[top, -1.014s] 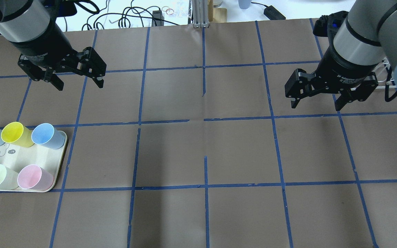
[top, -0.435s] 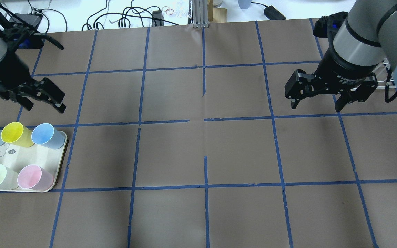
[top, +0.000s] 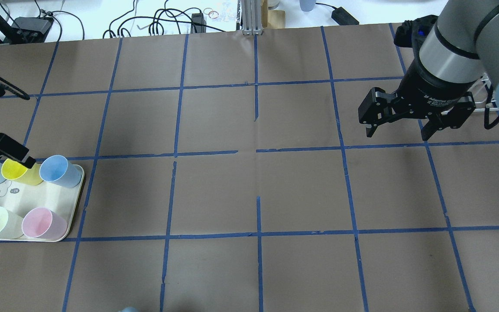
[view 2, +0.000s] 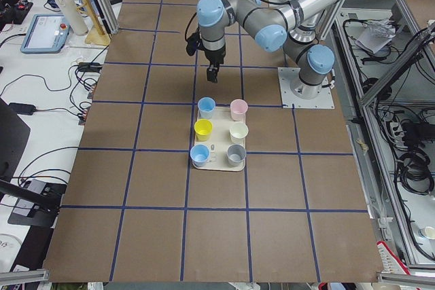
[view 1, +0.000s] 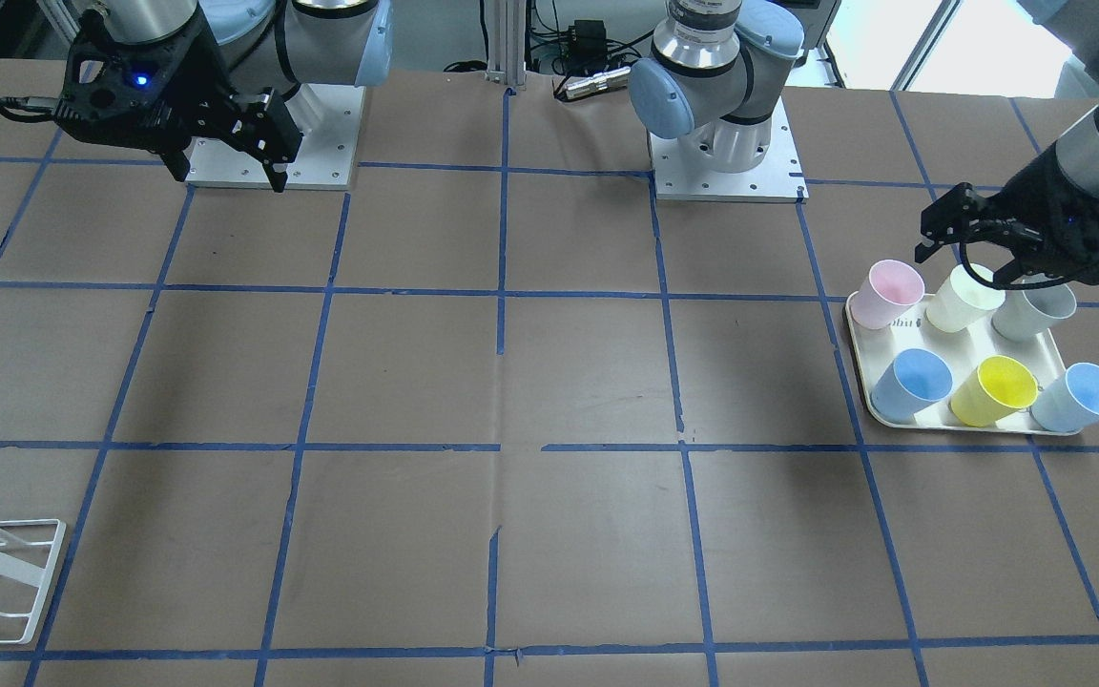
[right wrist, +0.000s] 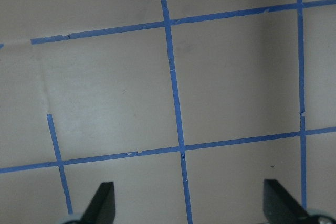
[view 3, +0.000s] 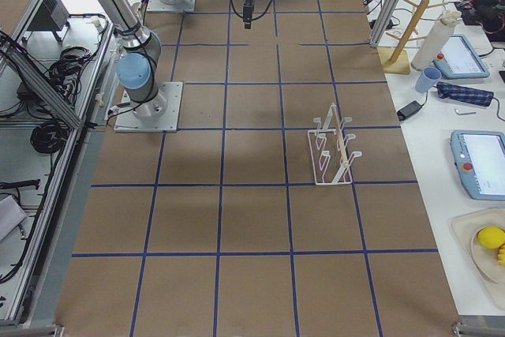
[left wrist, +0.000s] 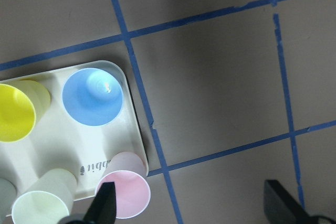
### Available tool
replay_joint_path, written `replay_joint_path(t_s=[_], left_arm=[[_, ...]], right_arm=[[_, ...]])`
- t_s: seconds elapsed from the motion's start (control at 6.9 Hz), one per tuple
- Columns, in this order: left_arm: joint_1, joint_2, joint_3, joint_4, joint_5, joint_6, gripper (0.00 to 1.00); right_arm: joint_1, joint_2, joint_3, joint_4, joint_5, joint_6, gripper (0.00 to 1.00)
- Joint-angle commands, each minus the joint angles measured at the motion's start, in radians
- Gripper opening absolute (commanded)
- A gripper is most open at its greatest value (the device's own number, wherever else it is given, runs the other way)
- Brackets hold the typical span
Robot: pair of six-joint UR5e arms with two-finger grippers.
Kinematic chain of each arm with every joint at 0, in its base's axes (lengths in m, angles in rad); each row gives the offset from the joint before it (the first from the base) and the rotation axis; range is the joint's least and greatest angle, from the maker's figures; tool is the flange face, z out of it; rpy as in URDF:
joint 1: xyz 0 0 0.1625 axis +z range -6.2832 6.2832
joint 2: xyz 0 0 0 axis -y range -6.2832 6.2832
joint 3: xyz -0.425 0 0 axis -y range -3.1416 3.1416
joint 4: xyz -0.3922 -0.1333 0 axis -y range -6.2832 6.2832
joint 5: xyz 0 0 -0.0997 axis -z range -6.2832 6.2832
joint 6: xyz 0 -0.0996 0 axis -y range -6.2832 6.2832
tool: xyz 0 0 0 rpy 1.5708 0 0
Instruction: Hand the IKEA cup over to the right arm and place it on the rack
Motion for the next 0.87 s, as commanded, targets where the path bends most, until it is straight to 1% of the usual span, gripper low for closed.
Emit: replay_joint_path(t_s=[0.0, 0.14, 0.29, 0.43, 0.58, 0.72], left_arm=[[0.12, -0.039, -0.178, 0.288, -0.002, 0.233, 1.0], [0.131, -0.042, -0.228, 0.353, 0.001, 0.26, 1.0], [0.144, -0.045, -0.235, 0.353, 0.003, 0.271, 1.0], [0.183, -0.056, -0.218, 0.355, 0.004, 0.312, 1.0], [0.211, -0.072, -0.212, 0.355, -0.002, 0.323, 1.0], [0.225, -0.085, -0.192, 0.361, 0.006, 0.393, 1.0]], right_arm=[[0.0, -0.001, 0.0, 0.001, 0.0, 0.001, 1.0], [0.002, 0.001, 0.0, 0.001, 0.001, 0.003, 1.0], [0.003, 0.001, 0.0, 0.0, 0.0, 0.007, 1.0], [0.005, -0.002, 0.0, -0.002, 0.015, 0.012, 1.0], [0.005, -0.002, 0.0, -0.002, 0.004, 0.013, 1.0], [0.004, 0.002, -0.008, -0.02, 0.019, 0.001, 1.0]])
